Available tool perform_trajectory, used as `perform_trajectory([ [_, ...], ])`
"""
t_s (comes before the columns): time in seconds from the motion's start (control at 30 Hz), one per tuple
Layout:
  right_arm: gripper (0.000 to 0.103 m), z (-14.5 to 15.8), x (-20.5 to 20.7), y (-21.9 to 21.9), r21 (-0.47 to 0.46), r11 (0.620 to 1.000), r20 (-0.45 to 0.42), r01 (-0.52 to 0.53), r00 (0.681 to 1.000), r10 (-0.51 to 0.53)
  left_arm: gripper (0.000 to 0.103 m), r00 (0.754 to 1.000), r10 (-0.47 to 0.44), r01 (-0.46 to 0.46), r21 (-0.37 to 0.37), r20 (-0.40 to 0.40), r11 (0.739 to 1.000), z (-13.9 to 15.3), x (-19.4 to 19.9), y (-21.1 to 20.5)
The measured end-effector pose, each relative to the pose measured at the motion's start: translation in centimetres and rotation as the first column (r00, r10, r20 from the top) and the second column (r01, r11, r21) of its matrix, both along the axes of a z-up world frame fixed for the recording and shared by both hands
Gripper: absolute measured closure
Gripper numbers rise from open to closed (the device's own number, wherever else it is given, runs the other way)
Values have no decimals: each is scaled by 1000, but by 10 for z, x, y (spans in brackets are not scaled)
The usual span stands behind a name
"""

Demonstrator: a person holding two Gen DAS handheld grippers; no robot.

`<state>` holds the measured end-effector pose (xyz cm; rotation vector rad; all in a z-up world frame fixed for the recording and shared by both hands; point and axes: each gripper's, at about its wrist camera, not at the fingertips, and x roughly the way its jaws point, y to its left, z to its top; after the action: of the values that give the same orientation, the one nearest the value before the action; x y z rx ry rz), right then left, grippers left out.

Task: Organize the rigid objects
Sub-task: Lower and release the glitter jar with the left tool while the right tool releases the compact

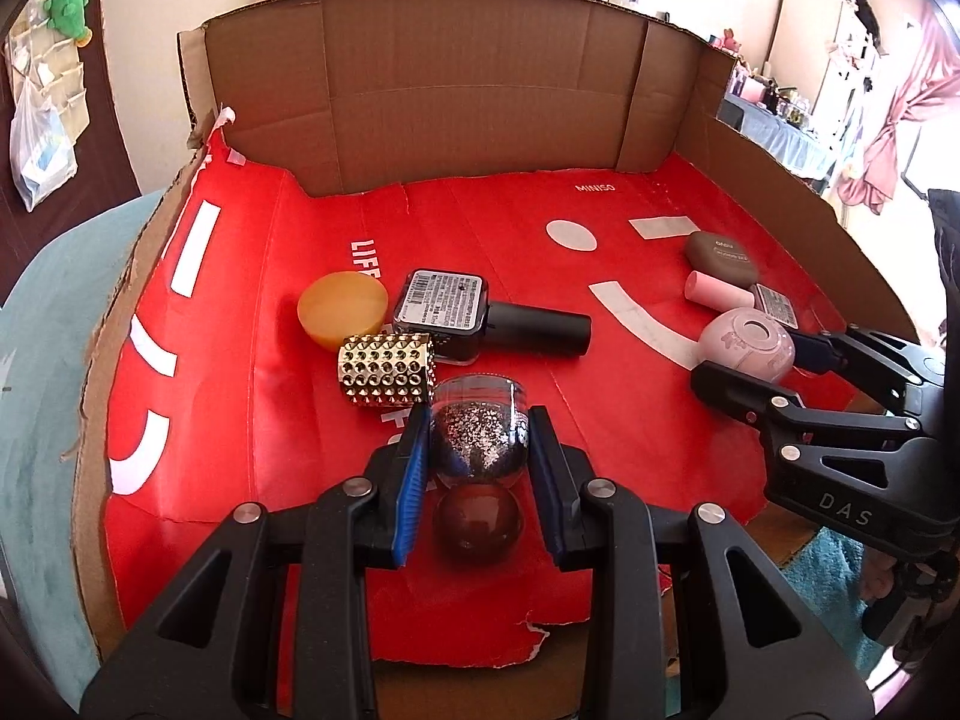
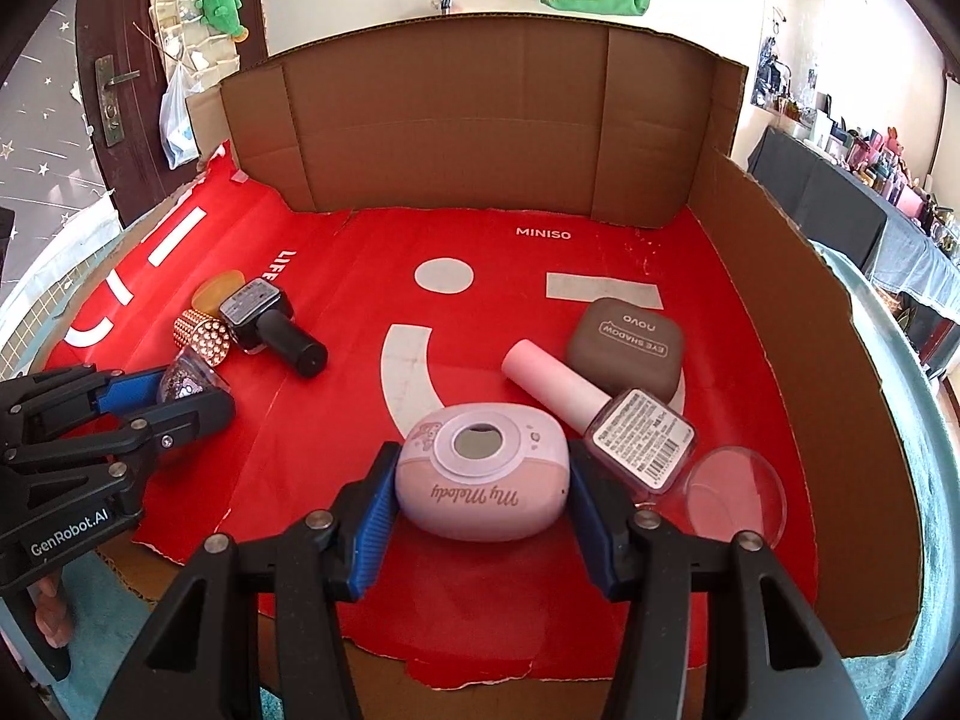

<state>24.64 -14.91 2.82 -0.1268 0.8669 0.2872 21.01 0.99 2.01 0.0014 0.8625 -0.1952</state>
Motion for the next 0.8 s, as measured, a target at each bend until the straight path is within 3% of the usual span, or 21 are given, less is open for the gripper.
perform_trajectory([
  [0.8, 47, 0, 0, 0, 7, 1000, -1, 0, 1000, 0, 70, 1000, 8, -8, -6, 1, 1000, 0, 1, 1],
])
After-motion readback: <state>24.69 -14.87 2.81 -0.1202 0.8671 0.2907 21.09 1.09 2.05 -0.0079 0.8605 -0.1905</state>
